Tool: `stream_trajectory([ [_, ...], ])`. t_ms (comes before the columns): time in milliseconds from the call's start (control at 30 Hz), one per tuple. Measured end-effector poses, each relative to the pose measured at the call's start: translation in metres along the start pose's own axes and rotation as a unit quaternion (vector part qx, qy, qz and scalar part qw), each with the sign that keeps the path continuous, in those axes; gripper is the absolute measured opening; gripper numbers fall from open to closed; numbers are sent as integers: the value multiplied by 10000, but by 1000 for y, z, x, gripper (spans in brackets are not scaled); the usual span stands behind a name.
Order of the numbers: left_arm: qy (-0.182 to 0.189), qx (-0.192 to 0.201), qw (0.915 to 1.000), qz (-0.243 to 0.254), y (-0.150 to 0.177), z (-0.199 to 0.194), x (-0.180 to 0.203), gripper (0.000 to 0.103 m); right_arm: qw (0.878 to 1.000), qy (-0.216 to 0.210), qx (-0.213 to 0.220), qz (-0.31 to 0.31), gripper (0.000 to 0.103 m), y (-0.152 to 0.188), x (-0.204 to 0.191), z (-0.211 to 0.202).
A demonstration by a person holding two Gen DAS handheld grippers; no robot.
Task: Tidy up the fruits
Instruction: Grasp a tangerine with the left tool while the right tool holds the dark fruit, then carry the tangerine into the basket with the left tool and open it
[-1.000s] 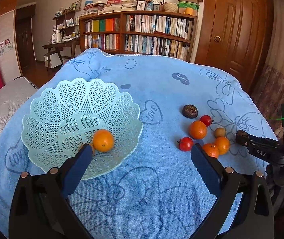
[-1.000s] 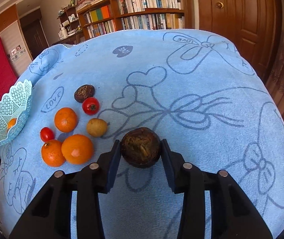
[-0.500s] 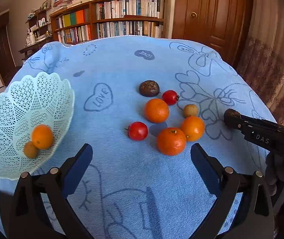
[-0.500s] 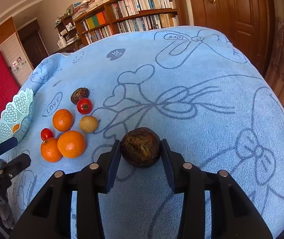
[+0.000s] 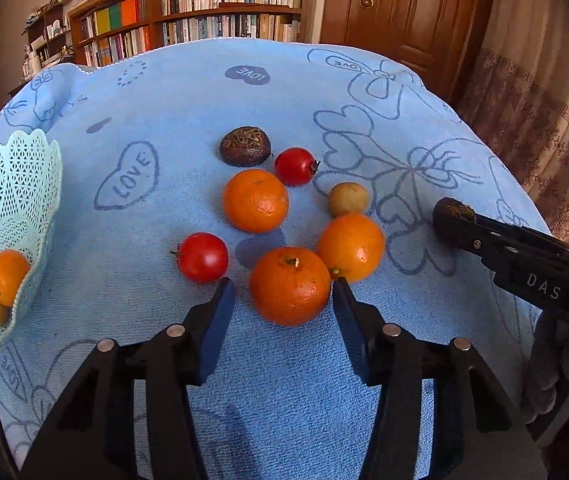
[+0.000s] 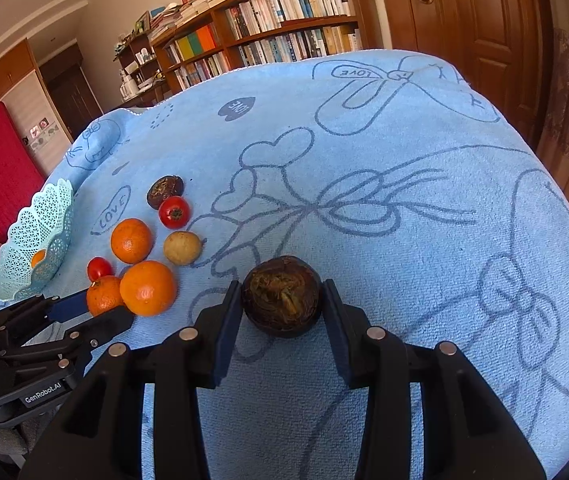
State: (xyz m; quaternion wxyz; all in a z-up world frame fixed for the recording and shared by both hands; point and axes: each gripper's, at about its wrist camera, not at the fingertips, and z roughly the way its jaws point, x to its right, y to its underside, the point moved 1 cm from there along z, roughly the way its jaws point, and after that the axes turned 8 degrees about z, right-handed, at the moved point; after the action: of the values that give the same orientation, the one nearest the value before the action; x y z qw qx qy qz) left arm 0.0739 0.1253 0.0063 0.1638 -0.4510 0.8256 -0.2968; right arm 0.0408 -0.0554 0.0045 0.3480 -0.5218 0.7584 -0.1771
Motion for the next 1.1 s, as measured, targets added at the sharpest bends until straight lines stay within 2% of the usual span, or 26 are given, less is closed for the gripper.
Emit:
stream_trajectory([
  [67, 67, 33, 10000, -19, 1, -1, 0, 41, 10000, -7, -10, 8, 41, 0, 0, 1],
  [467, 186, 140, 9996, -156, 8, -18, -3, 40, 10000, -9, 12, 46, 41, 0, 1, 0],
  [833, -77, 382, 9986, -370, 10, -44, -24, 40, 10000, -16, 34, 67, 41, 0, 3, -1],
  [1100, -433, 653, 9940, -768, 9, -70, -65, 40, 9999, -2, 35, 94, 41, -1, 5, -1],
])
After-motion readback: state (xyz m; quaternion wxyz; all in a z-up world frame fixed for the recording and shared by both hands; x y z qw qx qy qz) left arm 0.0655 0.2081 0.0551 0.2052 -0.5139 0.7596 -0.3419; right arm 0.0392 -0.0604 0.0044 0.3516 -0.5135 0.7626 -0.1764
